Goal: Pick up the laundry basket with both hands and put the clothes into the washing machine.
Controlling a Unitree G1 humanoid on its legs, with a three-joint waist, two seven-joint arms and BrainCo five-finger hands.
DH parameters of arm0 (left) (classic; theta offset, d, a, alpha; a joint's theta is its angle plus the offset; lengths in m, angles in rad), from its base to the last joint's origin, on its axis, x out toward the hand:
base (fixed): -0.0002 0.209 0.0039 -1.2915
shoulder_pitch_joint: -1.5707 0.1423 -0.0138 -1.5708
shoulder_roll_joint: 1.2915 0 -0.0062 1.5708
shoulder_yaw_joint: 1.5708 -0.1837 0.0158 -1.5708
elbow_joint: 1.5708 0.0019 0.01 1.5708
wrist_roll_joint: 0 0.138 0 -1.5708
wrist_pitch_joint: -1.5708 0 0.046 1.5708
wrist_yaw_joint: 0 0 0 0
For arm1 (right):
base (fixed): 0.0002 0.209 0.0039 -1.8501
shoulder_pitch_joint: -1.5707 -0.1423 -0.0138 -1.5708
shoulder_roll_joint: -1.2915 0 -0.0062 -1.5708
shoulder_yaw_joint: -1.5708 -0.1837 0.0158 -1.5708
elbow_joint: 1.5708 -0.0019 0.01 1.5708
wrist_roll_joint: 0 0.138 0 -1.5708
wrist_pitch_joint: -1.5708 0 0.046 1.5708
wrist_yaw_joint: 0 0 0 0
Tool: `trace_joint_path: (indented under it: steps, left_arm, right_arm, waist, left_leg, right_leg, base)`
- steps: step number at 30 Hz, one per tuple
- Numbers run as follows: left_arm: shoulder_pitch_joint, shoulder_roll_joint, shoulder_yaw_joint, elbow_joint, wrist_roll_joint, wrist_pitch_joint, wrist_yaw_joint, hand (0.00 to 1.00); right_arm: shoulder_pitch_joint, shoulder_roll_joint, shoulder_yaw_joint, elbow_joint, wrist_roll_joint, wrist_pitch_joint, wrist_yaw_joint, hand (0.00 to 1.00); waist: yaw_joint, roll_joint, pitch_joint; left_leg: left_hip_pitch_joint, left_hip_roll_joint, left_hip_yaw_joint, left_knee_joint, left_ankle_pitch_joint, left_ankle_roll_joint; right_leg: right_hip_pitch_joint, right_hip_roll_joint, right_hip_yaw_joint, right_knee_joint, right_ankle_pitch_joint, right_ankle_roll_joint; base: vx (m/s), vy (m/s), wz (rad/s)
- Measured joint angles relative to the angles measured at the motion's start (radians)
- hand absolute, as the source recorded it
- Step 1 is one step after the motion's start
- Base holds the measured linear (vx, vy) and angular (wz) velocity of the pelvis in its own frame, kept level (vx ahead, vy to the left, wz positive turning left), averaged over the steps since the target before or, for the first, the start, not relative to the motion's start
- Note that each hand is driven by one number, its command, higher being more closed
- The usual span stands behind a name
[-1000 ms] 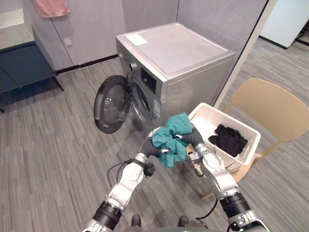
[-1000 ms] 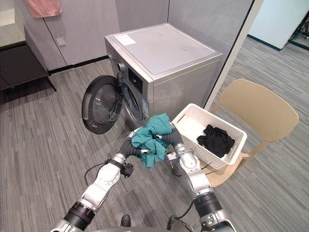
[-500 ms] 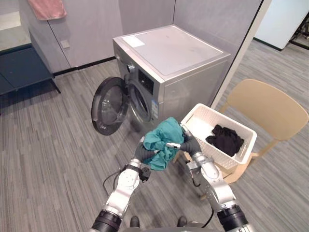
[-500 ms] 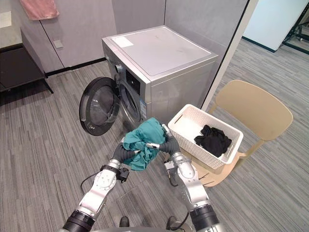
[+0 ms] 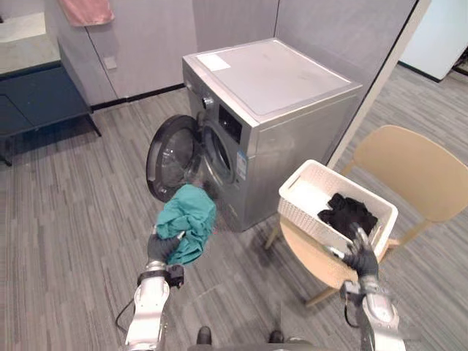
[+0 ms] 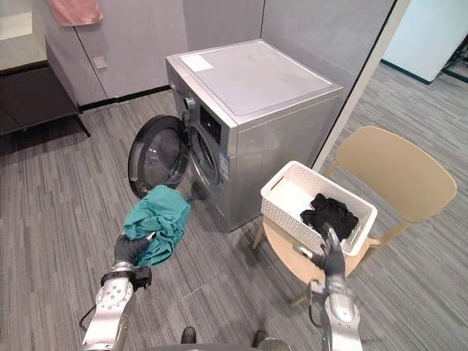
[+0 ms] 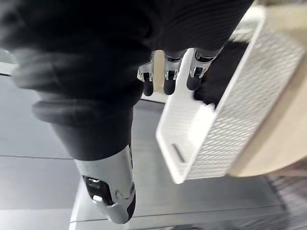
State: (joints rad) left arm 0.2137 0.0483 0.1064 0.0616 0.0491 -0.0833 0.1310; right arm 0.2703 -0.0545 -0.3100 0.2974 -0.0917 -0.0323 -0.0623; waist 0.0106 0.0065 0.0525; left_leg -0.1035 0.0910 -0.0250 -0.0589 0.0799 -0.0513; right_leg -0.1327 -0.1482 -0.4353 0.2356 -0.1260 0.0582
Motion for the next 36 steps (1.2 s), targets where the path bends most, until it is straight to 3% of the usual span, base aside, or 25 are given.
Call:
trace_joint_path:
  steps: [1,2,4,5,7,11,12,13,14,15,16,19,20,22,23,24,25,26,27,28,29,30,32,34,36]
  left_arm:
    - [0.002,-0.001,-0.001,0.000,0.000,0.000,0.000,1.00]
    - [0.004,-0.001,-0.002,0.000,0.000,0.002,0.000,1.00]
    - [0.009,-0.006,-0.007,0.000,0.000,0.002,0.001,1.00]
    - [0.019,-0.006,-0.007,0.002,0.000,0.003,0.002,1.00]
    - [0.034,-0.003,-0.007,0.002,0.000,0.009,0.003,1.00]
    - [0.054,0.006,-0.026,-0.017,0.001,0.022,0.001,1.00]
    - [0.052,0.003,-0.034,-0.033,0.001,0.023,0.002,1.00]
    - [0.052,0.006,-0.053,-0.061,0.002,0.031,0.004,1.00]
    - [0.052,0.014,-0.063,-0.071,0.002,0.030,0.006,1.00]
    - [0.042,0.026,-0.088,-0.078,0.002,0.030,0.010,1.00]
    - [0.031,0.042,-0.095,-0.078,0.002,0.029,0.025,1.00]
    - [-0.011,0.044,-0.109,-0.058,0.002,0.029,0.044,1.00]
    - [-0.041,0.040,-0.115,-0.033,0.003,0.029,0.047,1.00]
    - [-0.086,0.028,-0.117,0.021,0.004,0.029,0.047,1.00]
    - [-0.098,0.023,-0.131,0.041,0.006,0.029,0.046,1.00]
    - [-0.104,-0.004,-0.144,0.050,0.012,0.032,0.046,1.00]
    - [-0.107,-0.017,-0.149,0.048,0.013,0.033,0.045,1.00]
    - [-0.106,-0.045,-0.154,0.048,0.014,0.036,0.042,1.00]
    - [-0.089,-0.065,-0.153,0.044,0.014,0.032,0.039,1.00]
    - [-0.074,-0.067,-0.155,0.035,0.013,0.027,0.036,1.00]
    - [-0.063,-0.070,-0.164,0.018,0.013,0.021,0.020,1.00]
    - [-0.063,-0.071,-0.171,0.009,0.013,0.021,0.019,1.00]
    - [-0.077,-0.066,-0.175,0.008,0.013,0.021,0.003,1.00]
    - [-0.068,-0.064,-0.175,0.013,0.012,0.022,0.000,1.00]
    - [-0.067,-0.063,-0.175,0.019,0.011,0.023,0.000,1.00]
  right_arm:
    - [-0.001,0.003,-0.007,0.022,-0.001,0.000,-0.006,0.00]
    - [-0.001,0.007,-0.008,0.067,-0.002,0.004,-0.025,0.00]
    - [-0.003,-0.001,-0.005,0.142,-0.015,0.006,-0.037,0.00]
    - [-0.021,0.002,-0.004,0.192,-0.020,0.010,-0.040,0.00]
    - [-0.049,0.016,-0.004,0.283,-0.028,0.016,-0.044,0.00]
    - [-0.052,0.038,-0.001,0.349,-0.037,0.053,-0.046,0.00]
    - [-0.045,0.034,0.008,0.346,-0.037,0.060,-0.047,0.00]
    - [-0.038,0.029,0.034,0.343,-0.037,0.063,-0.048,0.00]
    - [-0.032,0.031,0.042,0.343,-0.037,0.063,-0.048,0.00]
    - [-0.022,0.046,0.053,0.345,-0.036,0.063,-0.048,0.00]
    - [-0.020,0.062,0.057,0.346,-0.035,0.062,-0.048,0.00]
    - [-0.021,0.067,0.058,0.350,-0.024,0.059,-0.051,0.00]
    - [-0.030,0.066,0.049,0.356,-0.015,0.058,-0.053,0.00]
    - [-0.040,0.062,0.038,0.374,-0.015,0.058,-0.057,0.00]
    - [-0.037,0.061,0.037,0.387,-0.015,0.060,-0.067,0.00]
    - [-0.044,0.042,0.032,0.386,-0.015,0.062,-0.068,0.00]
    - [-0.048,0.034,0.034,0.377,-0.015,0.061,-0.069,0.00]
    - [-0.042,0.025,0.033,0.357,-0.014,0.060,-0.066,0.00]
    - [-0.024,0.019,0.040,0.333,-0.014,0.052,-0.067,0.00]
    - [-0.010,0.020,0.050,0.321,-0.012,0.051,-0.068,0.00]
    - [0.005,0.017,0.074,0.295,0.007,0.049,-0.069,0.00]
    - [-0.011,0.004,0.078,0.284,0.013,0.050,-0.070,0.00]
    - [-0.021,0.017,0.095,0.248,0.022,0.045,-0.071,0.00]
    - [-0.009,0.027,0.094,0.266,0.023,0.079,-0.088,0.00]
    - [0.002,0.027,0.096,0.266,0.023,0.086,-0.091,0.00]
  waist:
    - [0.000,-0.005,0.006]
    - [0.001,-0.009,0.010]
    - [0.010,-0.004,0.021]
    - [0.019,-0.007,0.024]
    - [0.032,-0.028,0.038]
    - [0.033,-0.086,0.076]
    - [0.033,-0.088,0.095]
    - [0.027,-0.086,0.111]
    - [0.027,-0.093,0.114]
    - [0.020,-0.081,0.124]
    - [0.004,-0.081,0.122]
    - [-0.007,-0.081,0.125]
    - [-0.028,-0.071,0.131]
    - [-0.062,-0.059,0.143]
    - [-0.073,-0.054,0.145]
    - [-0.075,-0.009,0.155]
    - [-0.074,-0.004,0.162]
    - [-0.080,-0.006,0.168]
    - [-0.072,0.005,0.173]
    - [-0.060,-0.001,0.165]
    - [-0.041,0.019,0.153]
    - [-0.026,0.035,0.146]
    - [-0.018,0.008,0.146]
    - [0.006,-0.036,0.156]
    - [0.007,-0.047,0.159]
  left_leg:
    - [-0.015,-0.004,0.014,0.012,-0.017,0.037]
    - [-0.045,0.008,0.110,0.048,-0.049,0.097]
    - [-0.046,0.030,0.184,0.066,-0.021,0.080]
    - [-0.043,0.031,0.192,0.073,-0.010,0.039]
    - [-0.041,0.018,0.202,0.111,-0.043,0.005]
    - [-0.076,-0.001,0.244,0.307,-0.225,0.002]
    - [-0.078,0.014,0.260,0.366,-0.270,0.001]
    - [-0.066,0.013,0.259,0.432,-0.331,0.016]
    - [-0.053,0.012,0.261,0.435,-0.343,0.024]
    - [-0.020,0.020,0.239,0.430,-0.361,0.032]
    - [0.004,0.025,0.229,0.398,-0.364,0.032]
    - [0.063,0.004,0.214,0.305,-0.362,0.032]
    - [0.090,-0.008,0.193,0.265,-0.364,0.035]
    - [0.161,-0.013,0.155,0.206,-0.358,0.023]
    - [0.204,-0.015,0.133,0.203,-0.370,0.001]
    - [0.216,0.028,0.127,0.262,-0.377,-0.030]
    - [0.206,0.036,0.137,0.318,-0.357,-0.063]
    - [0.177,0.039,0.143,0.482,-0.284,-0.089]
    - [0.140,0.083,0.157,0.716,-0.168,-0.082]
    - [0.096,0.127,0.168,0.855,-0.116,-0.074]
    - [0.017,0.200,0.187,1.078,-0.161,-0.041]
    - [-0.048,0.237,0.186,1.160,-0.204,-0.033]
    - [-0.166,0.244,0.221,1.160,-0.275,-0.012]
    - [-0.205,0.232,0.248,0.982,-0.318,0.028]
    - [-0.220,0.181,0.189,0.803,-0.318,0.028]
  right_leg:
    - [-0.003,-0.016,-0.018,0.004,-0.004,0.002]
    - [0.001,-0.031,-0.047,0.005,-0.010,0.011]
    - [0.006,-0.044,-0.067,0.020,-0.021,0.023]
    - [0.007,-0.051,-0.064,0.035,-0.026,0.029]
    - [0.023,-0.070,-0.056,0.040,-0.034,0.044]
    - [0.041,-0.155,-0.038,0.131,-0.093,0.082]
    - [0.021,-0.175,-0.014,0.218,-0.089,0.070]
    - [-0.063,-0.201,0.083,0.427,-0.045,-0.022]
    - [-0.114,-0.208,0.134,0.529,0.000,-0.071]
    - [-0.205,-0.172,0.216,0.643,-0.062,-0.009]
    - [-0.251,-0.107,0.230,0.641,-0.108,0.009]
    - [-0.331,-0.013,0.206,0.481,-0.115,0.011]
    - [-0.359,0.024,0.180,0.357,-0.088,0.009]
    - [-0.360,0.076,0.156,0.121,0.029,-0.029]
    - [-0.359,0.098,0.171,0.098,0.147,-0.098]
    - [-0.331,0.099,0.142,0.155,0.135,-0.136]
    - [-0.314,0.091,0.125,0.180,0.102,-0.150]
    - [-0.281,0.067,0.105,0.276,0.048,-0.162]
    - [-0.235,0.091,0.075,0.324,-0.021,-0.141]
    - [-0.172,0.122,0.079,0.232,0.019,-0.142]
    - [-0.072,0.180,0.085,0.166,-0.057,-0.184]
    - [-0.045,0.208,0.102,0.153,-0.058,-0.191]
    - [0.021,0.213,0.161,0.099,-0.060,-0.194]
    - [0.127,0.208,0.265,0.042,-0.060,-0.193]
    - [0.176,0.197,0.335,0.041,-0.074,-0.168]
  base:
    - [-0.01,0.058,0.89]
    - [0.05,0.015,0.93]
    - [0.10,0.004,0.59]
    - [0.15,0.066,0.00]
    - [0.16,0.079,-0.01]
    - [0.14,0.113,-0.06]
    - [0.21,0.152,-0.11]
    - [0.22,0.173,-0.15]
    - [0.28,0.190,-0.08]
    - [0.34,0.117,0.07]
    - [0.42,0.109,0.15]
    - [0.42,0.076,0.22]
    - [0.53,0.014,0.72]
    - [0.62,-0.027,0.94]
    - [0.72,-0.077,0.80]
    - [0.73,-0.076,0.68]
    - [0.73,-0.106,0.55]
    - [0.68,-0.166,0.36]
    - [0.59,-0.227,0.15]
    - [0.44,-0.263,-0.32]
    - [0.43,-0.189,-0.68]
    - [0.59,-0.127,-0.86]
    - [0.55,-0.042,-0.78]
    - [0.52,0.027,-1.10]
    - [0.46,0.189,-1.17]
